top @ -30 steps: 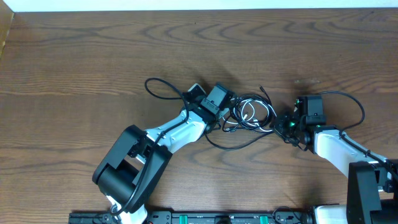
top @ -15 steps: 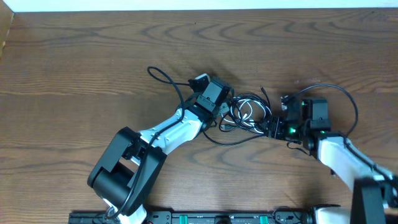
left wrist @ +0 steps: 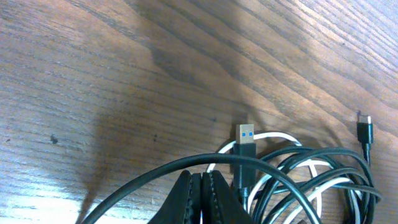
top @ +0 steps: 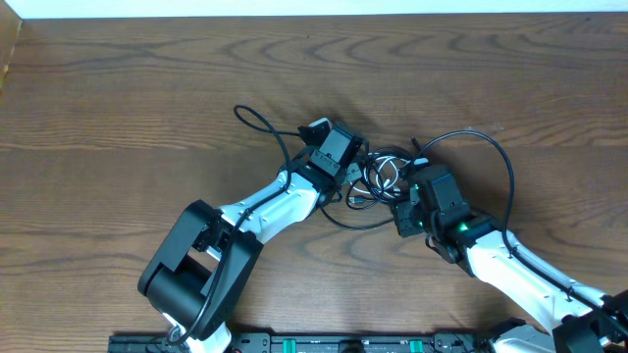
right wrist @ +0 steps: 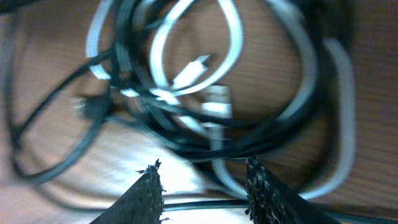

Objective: Untangle cables

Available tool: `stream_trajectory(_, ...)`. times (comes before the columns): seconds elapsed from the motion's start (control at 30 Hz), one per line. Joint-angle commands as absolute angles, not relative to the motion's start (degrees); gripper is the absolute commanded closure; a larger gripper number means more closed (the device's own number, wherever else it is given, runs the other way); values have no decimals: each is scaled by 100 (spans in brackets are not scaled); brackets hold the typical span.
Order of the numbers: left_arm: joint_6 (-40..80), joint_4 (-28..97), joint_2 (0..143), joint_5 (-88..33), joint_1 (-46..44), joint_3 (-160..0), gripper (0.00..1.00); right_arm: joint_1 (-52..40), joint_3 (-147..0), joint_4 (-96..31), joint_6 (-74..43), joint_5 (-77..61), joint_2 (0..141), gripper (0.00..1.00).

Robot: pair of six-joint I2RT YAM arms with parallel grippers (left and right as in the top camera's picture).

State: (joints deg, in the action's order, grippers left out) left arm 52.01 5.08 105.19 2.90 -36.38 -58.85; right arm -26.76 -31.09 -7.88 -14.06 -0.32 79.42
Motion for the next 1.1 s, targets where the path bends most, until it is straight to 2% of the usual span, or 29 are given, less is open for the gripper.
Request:
stream_trajectory(0.0, 5083, 591, 10405, 298, -3618, -5909, 92, -2722, -3096, -770, -1500, 875, 8145, 57)
stream_trajectory(0.2, 5083, 639, 10405, 298, -3618, -5909, 92, -2722, -3096, -574, -1496, 128, 8462, 67)
stream_trajectory(0.37, 5083, 681, 10405, 298, -3618, -5909, 93, -2722, -3096, -596, -1496, 132, 8464, 90)
stream_trajectory(0.4, 5083, 679, 10405, 298, -3618, -5909, 92, -2722, -3096, -602, -1496, 132, 8464, 99)
stream_trajectory(0.53, 5083, 725, 10405, 298, -3618, -5909, 92, -2718, -3229, -628, -1496, -333, 8401, 99)
stream_trajectory(0.67, 5081, 851, 10405, 298, -3618, -5909, 92, -2620, -3795, -1061, -1297, -1494, 7863, 99)
stream_trajectory(0.83, 5078, 985, 10405, 301, -3618, -5909, 92, -2523, -4779, -2591, -823, -1621, 7061, 99)
stream_trajectory(1.0, 5024, 1066, 10405, 307, -3616, -5909, 92, -2528, -4423, -3251, -1138, -792, 7428, 99)
stream_trajectory(1.03, 4930, 1079, 10405, 344, -3614, -5909, 92, -2530, -4383, -3251, -1181, -849, 7535, 96)
stream_trajectory(1.07, 4932, 1111, 10403, 368, -3590, -5909, 92, -2552, -4344, -3210, -1175, -919, 7697, 86)
